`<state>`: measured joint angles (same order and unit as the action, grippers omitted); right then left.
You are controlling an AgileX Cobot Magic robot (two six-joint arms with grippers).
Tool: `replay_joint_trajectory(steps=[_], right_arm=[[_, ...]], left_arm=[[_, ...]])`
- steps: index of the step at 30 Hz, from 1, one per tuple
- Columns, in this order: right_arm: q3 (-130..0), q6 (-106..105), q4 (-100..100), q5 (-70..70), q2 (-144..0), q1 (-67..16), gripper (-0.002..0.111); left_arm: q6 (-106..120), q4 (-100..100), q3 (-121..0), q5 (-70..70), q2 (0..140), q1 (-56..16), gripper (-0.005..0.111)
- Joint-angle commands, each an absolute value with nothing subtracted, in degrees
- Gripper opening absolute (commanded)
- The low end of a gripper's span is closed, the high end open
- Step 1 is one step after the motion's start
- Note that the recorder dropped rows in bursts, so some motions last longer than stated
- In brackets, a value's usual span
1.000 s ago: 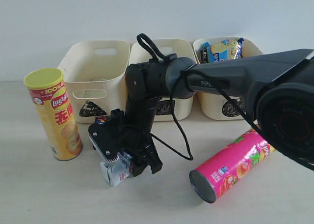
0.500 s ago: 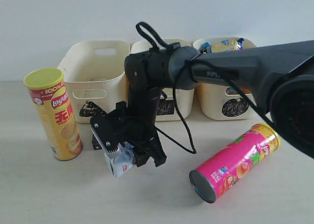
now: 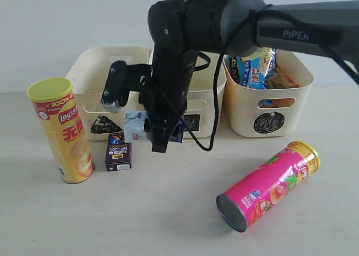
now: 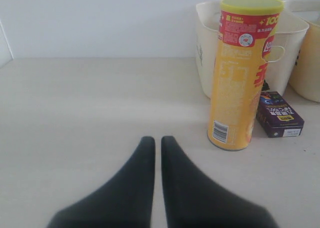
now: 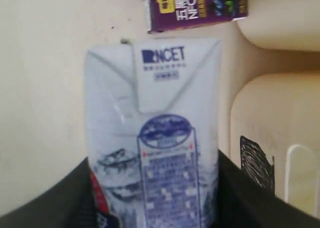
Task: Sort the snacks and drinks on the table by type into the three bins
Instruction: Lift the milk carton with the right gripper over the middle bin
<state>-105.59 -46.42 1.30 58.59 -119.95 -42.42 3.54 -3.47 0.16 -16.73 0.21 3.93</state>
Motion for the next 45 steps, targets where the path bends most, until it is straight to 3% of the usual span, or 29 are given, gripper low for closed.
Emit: replay_joint_trajectory(steps=[1,12,25,38,39,42,45], right_arm=[[-105.8,-33.8,3.7,54.2,-117.2,-42.2,0.000],[-105.9,-6.7,12.7,43.7,-117.1,-36.6,0.000],[-105.9,-4.4,7.6,24.1,-118.0,-29.7,0.000],[-105.9,-3.7,8.0,11.4,-124.8,-28.2,0.001],[-105.9,-3.7,8.0,11.2,-125.2,-28.0,0.004],[-105.9,-3.0,7.6,10.3,-126.3,-26.8,0.036],[-105.9,-3.0,7.6,10.4,-126.6,-26.4,0.058]], left_arm=[[3.1,-3.6,0.0,-16.3,0.0,4.1,0.004],[3.1,-3.6,0.0,-16.3,0.0,4.1,0.004],[3.1,-3.6,0.0,-16.3,0.0,4.1,0.004],[3.1,-3.6,0.0,-16.3,0.0,4.1,0.004],[3.1,-3.6,0.0,-16.3,0.0,4.1,0.004],[3.1,-3.6,0.0,-16.3,0.0,4.1,0.004],[3.1,-3.6,0.0,-16.3,0.0,4.1,0.004]])
